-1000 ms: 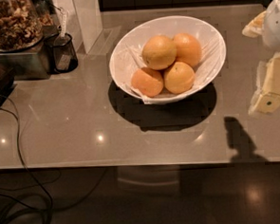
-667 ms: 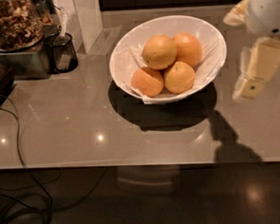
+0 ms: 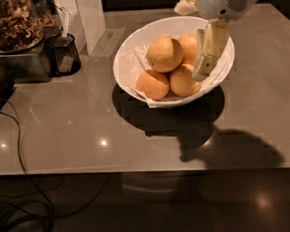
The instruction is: Pick orange from white bowl
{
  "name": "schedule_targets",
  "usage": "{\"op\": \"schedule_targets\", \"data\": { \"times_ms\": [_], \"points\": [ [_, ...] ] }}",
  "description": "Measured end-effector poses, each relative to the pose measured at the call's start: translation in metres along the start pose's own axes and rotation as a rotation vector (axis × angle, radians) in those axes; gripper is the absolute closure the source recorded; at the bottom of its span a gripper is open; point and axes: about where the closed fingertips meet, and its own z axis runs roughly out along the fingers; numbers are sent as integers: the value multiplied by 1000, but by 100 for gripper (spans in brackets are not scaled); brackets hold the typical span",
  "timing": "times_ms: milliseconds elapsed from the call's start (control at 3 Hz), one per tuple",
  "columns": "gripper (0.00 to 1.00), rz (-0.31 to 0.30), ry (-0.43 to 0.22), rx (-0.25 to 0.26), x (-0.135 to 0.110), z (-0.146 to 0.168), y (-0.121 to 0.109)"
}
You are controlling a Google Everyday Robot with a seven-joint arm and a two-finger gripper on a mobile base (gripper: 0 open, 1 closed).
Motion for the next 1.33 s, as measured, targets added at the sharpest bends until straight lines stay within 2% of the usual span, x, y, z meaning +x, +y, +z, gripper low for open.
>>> {"op": "schedule_targets", "data": {
  "times_ms": [333,667,1000,1333],
  "points": [
    [0,-5,-9,9,-4,1,-5],
    [0,-3,-49,12,-2,12,-20],
    [0,-23,-122,-33,-5,41,-41],
    [0,-30,-179,-99,-5,72,-54]
  ]
}}
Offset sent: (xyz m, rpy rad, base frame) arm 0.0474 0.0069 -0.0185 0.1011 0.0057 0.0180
